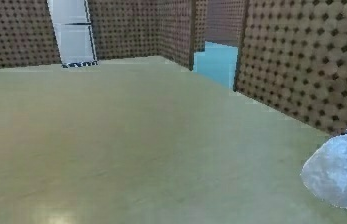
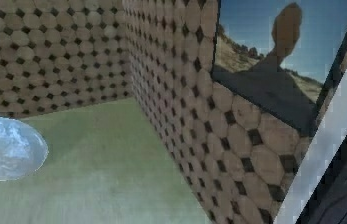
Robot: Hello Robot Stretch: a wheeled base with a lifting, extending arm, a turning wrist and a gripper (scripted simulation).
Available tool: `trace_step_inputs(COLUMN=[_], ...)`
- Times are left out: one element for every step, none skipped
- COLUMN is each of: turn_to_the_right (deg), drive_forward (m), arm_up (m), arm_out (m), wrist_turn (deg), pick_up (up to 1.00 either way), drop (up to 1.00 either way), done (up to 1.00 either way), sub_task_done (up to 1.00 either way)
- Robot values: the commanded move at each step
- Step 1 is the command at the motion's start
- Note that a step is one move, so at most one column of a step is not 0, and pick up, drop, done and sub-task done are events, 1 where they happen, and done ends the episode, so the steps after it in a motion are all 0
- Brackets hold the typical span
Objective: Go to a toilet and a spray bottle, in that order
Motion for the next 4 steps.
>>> trace_step_inputs(turn_to_the_right=[6.0,0.0,3.0,0.0], drive_forward=[0.0,1.0,0.0,1.0], arm_up=[0.0,0.0,0.0,0.0], arm_out=[0.0,0.0,0.0,0.0], wrist_turn=[0.0,0.0,0.0,0.0], pick_up=[0.0,0.0,0.0,0.0], drop=[0.0,0.0,0.0,0.0], done=[0.0,0.0,0.0,0.0], sub_task_done=[0.0,0.0,0.0,0.0])
